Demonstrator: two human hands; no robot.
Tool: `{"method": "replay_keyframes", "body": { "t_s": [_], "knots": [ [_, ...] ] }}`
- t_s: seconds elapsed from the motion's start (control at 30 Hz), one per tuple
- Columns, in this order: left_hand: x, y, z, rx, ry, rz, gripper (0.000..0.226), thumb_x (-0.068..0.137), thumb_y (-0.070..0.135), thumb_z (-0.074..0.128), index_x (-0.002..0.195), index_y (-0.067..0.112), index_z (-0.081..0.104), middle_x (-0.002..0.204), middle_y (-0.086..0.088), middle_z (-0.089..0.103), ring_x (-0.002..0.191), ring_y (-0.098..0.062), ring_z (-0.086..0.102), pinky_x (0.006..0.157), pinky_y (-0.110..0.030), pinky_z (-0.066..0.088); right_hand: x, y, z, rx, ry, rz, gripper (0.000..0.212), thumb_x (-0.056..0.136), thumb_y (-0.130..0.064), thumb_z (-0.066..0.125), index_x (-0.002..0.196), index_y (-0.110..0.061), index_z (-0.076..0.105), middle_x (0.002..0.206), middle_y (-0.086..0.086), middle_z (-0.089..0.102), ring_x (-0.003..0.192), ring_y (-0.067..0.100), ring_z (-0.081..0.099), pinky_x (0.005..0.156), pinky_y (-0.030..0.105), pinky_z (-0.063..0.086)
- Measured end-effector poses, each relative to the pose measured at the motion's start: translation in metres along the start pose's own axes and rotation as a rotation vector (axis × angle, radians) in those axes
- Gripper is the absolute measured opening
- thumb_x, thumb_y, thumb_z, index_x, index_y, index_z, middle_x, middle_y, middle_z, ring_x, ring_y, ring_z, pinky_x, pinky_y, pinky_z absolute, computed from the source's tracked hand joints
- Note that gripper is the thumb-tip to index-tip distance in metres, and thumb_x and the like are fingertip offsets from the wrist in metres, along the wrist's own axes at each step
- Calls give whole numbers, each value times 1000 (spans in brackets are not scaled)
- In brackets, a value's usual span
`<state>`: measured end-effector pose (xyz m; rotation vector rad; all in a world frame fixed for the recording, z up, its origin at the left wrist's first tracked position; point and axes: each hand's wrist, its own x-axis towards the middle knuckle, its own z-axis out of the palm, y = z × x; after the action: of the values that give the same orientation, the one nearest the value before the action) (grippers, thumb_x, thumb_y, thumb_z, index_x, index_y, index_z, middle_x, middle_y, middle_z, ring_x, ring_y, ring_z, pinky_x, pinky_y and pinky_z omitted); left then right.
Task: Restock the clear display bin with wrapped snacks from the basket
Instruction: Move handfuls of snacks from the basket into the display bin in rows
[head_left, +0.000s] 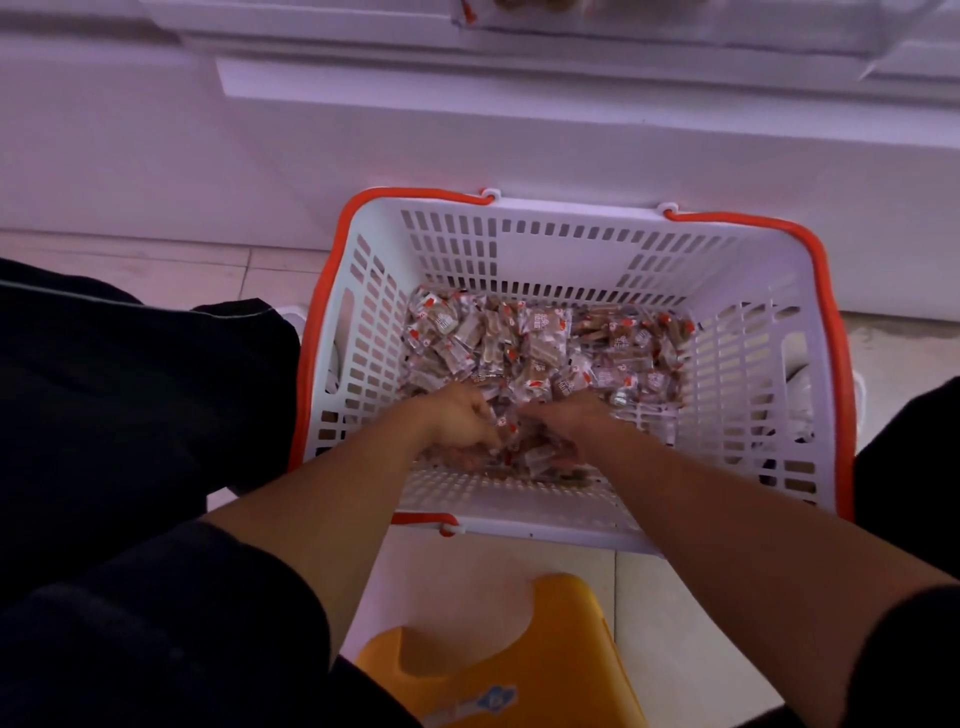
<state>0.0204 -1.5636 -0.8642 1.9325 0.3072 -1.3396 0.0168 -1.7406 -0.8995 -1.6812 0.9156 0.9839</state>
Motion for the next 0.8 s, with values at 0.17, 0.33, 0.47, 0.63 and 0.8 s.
{"method": "replay_keyframes", "body": {
  "t_s": [0.17, 0.33, 0.47, 0.63, 0.8],
  "knots": [
    [-5, -9, -1, -413, -110, -36, 29, 89, 10, 71, 113, 18, 58, 107, -10, 74, 93, -21, 74, 78, -41, 61, -4, -2, -7, -267, 30, -97, 21, 73, -10, 85, 84, 3, 72, 76, 17, 74, 67, 27, 73, 66, 47, 62],
    [-22, 19, -11, -465, 69, 87, 37, 90, 1, 67, 122, 14, 55, 105, -11, 69, 83, -23, 75, 67, -37, 62, -37, -30, -46, -489, 54, -284, 26, 76, -3, 80, 101, 1, 73, 78, 12, 71, 66, 14, 68, 65, 29, 60],
    [-60, 67, -38, -24, 233, 301, 25, 86, 17, 73, 107, 22, 60, 98, -1, 65, 73, -14, 68, 61, -27, 54, -94, -67, -87, -392, -104, -393, 41, 73, 6, 80, 111, 2, 67, 94, 20, 73, 78, 27, 69, 69, 35, 58],
    [-158, 151, -89, 405, 192, 535, 20, 86, 15, 71, 99, 23, 57, 96, -9, 72, 66, -16, 65, 58, -30, 53, -206, -121, -147, -224, -346, -555, 33, 79, 9, 72, 109, -3, 66, 92, 17, 67, 74, 19, 64, 64, 27, 51],
    [-256, 206, -105, 61, 59, 779, 15, 94, 8, 62, 102, 17, 53, 79, -4, 71, 75, -22, 73, 57, -30, 59, -299, -155, -179, 261, -518, -842, 40, 67, 4, 76, 103, -12, 73, 95, 13, 70, 78, 20, 72, 68, 30, 59]
  ]
}}
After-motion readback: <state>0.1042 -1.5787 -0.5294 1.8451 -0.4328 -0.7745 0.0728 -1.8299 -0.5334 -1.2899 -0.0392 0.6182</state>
